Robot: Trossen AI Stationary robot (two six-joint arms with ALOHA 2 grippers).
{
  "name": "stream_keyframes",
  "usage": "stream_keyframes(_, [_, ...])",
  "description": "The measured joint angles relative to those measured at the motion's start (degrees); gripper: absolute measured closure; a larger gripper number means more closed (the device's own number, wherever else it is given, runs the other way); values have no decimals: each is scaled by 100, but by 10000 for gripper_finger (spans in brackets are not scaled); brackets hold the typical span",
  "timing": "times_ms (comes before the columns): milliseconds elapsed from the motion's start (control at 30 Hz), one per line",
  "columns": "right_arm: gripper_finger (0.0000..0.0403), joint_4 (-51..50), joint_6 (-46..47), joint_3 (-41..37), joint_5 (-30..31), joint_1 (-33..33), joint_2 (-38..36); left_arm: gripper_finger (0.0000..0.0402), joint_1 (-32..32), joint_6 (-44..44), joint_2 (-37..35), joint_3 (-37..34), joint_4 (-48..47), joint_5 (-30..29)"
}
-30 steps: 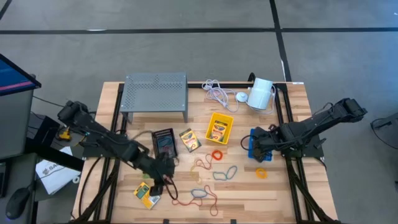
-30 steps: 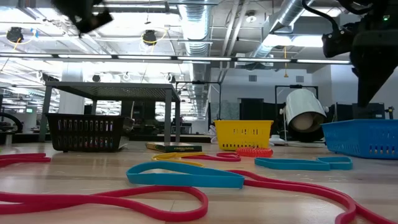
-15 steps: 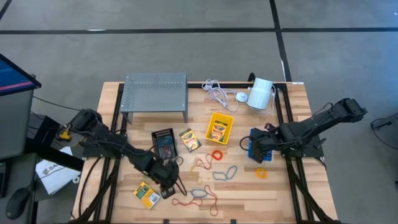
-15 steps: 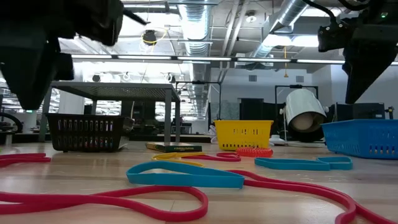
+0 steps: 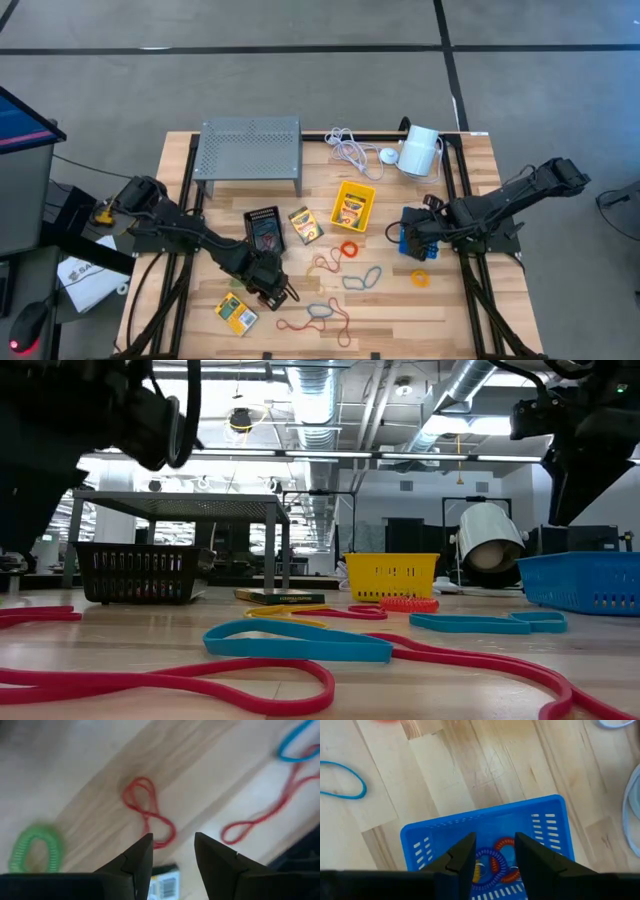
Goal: Pick & Place Office Desk Supplies
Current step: Put the red rubber band into the black bin
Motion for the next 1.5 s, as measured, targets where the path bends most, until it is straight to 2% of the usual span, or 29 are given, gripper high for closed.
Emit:
stream_keyframes(367, [275, -15, -66, 0, 63, 0, 0, 261, 15, 298, 785, 9, 3, 261])
stream_keyframes(667, [275, -15, -53, 0, 61, 0, -1, 264, 33, 311, 869, 20, -7, 222])
stream_keyframes(833, [275, -15, -53, 0, 57, 0, 0, 296, 43, 289, 877, 9, -28, 162])
stream_keyframes(1067, [275, -15, -67, 0, 54, 0, 0, 393, 105, 302, 886, -6, -61, 484])
stream_keyframes(1367, [275, -22, -99, 0, 43, 0, 0, 400, 66, 521, 840, 69, 118, 647])
stream_keyframes(1500, [275, -22, -103, 0, 43, 1, 0, 401, 23, 621, 573, 184, 332, 657])
